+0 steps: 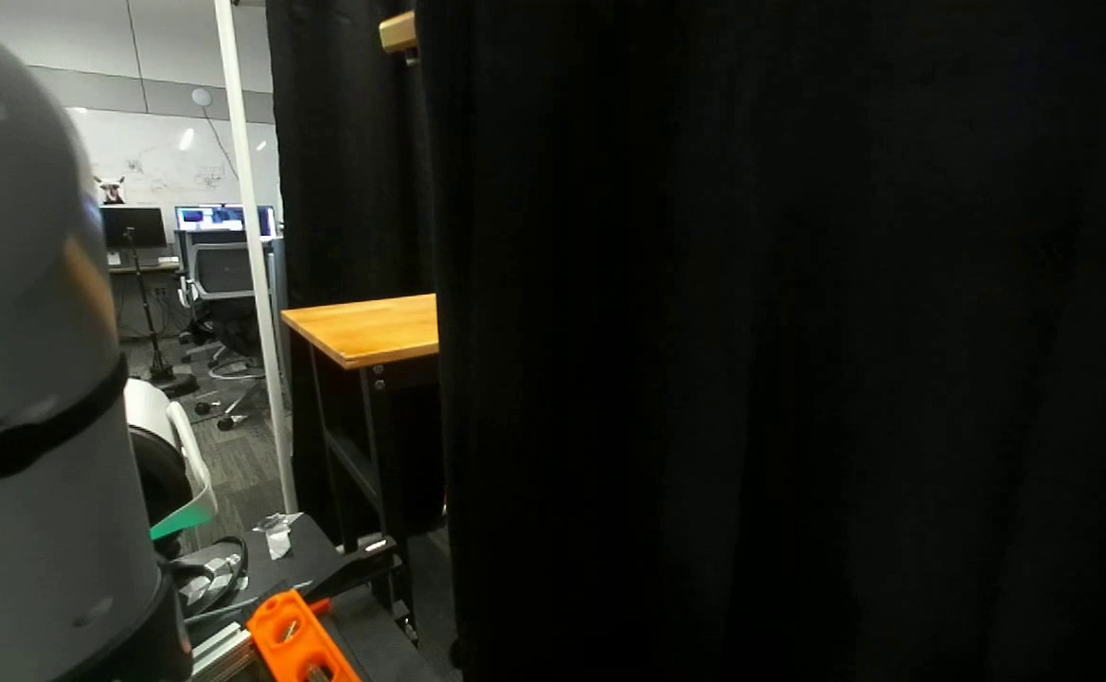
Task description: Draw the curtain to the left
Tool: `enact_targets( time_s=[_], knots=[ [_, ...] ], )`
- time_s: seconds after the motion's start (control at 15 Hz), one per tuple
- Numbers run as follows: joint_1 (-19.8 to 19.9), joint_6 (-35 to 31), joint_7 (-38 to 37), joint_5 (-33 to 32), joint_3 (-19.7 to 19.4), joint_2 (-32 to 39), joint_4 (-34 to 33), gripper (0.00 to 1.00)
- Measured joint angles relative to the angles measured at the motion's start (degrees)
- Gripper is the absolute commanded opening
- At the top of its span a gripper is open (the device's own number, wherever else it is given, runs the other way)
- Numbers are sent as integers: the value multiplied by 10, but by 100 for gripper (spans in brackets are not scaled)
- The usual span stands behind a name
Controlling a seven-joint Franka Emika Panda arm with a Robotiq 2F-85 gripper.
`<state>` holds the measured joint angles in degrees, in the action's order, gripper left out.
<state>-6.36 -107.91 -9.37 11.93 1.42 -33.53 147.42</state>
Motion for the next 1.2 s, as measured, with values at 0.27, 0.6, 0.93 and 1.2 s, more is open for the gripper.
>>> enact_targets(
  time_s=[0.27, 0.6, 0.93, 1.2],
  knots=[
    [32, 20, 12, -2, -16, -50, 17, 100],
    [31, 18, 11, -1, -2, -27, 16, 100],
    [31, 18, 11, -1, -2, -27, 16, 100],
    [31, 18, 11, -1, -2, -27, 16, 100]
  ],
)
